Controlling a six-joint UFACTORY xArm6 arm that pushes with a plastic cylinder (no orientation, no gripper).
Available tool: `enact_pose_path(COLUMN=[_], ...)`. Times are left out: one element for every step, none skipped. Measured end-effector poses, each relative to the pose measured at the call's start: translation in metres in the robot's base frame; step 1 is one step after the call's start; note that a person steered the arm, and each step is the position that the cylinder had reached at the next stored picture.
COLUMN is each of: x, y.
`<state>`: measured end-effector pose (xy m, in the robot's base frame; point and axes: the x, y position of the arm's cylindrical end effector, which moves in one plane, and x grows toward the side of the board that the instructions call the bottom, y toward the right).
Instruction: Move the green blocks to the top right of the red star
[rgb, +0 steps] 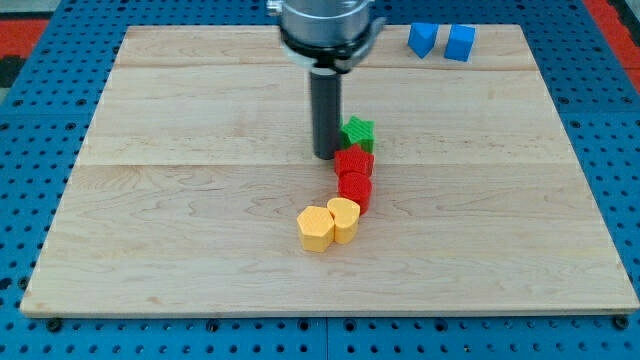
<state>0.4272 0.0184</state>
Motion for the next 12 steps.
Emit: enact_pose_path(x=[0.0,-0.004,-0.022,-0.022,-0.017,-0.047,-0.039,-0.026,-0.025,-0.033,-0.057,-0.073], y=[0.011,-0.022,0.037,0.084,-0.01,0.035,0.097,0.093,0.027,-0.059,-0.086,-0.001])
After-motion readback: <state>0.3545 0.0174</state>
